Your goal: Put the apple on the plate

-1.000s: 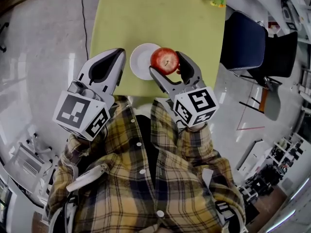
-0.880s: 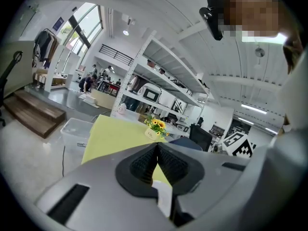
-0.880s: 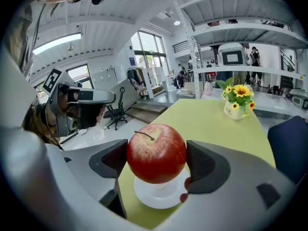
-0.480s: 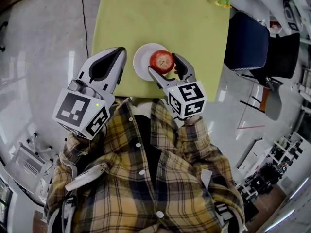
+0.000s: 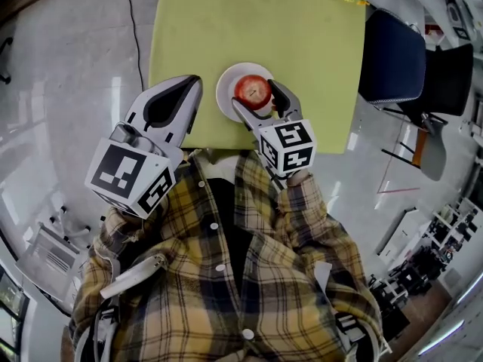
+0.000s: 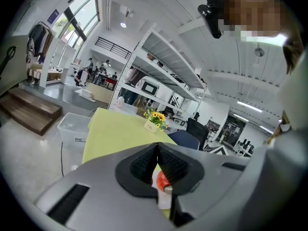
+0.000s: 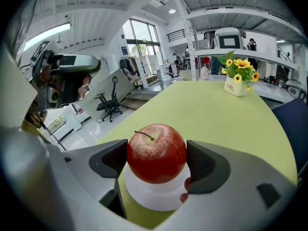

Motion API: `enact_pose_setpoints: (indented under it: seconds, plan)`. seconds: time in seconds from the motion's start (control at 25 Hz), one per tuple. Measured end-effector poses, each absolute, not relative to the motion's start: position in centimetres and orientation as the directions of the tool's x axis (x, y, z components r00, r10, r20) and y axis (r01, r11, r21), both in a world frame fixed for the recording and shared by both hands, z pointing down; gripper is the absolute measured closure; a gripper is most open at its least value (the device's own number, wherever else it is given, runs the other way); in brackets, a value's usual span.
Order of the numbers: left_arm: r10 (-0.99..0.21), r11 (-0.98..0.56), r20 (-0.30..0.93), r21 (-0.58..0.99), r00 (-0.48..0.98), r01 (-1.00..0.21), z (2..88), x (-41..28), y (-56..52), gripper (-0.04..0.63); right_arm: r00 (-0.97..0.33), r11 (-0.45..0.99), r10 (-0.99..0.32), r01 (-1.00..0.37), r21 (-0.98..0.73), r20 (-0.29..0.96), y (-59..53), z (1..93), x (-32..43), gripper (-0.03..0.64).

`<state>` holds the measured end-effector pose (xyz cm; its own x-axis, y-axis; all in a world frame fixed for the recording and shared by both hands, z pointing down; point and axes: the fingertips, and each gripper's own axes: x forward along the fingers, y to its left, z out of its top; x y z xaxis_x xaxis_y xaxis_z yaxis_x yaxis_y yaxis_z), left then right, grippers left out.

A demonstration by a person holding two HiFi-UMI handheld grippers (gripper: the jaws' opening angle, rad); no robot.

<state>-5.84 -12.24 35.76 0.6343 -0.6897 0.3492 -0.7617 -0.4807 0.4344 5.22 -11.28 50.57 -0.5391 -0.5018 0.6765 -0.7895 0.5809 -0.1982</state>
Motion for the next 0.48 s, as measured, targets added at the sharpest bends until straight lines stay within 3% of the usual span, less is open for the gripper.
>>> enact_pose_setpoints:
  seconds: [0.48]
  plan:
    - [-0.646,-0.518,0.364,0.436,0.671,-0.736,36.0,-5.3,-11.5,0.588,-0.523,0.558,-0.543,-0.809,-0.184,0.657,-11.2,52.0,5.6,0.239]
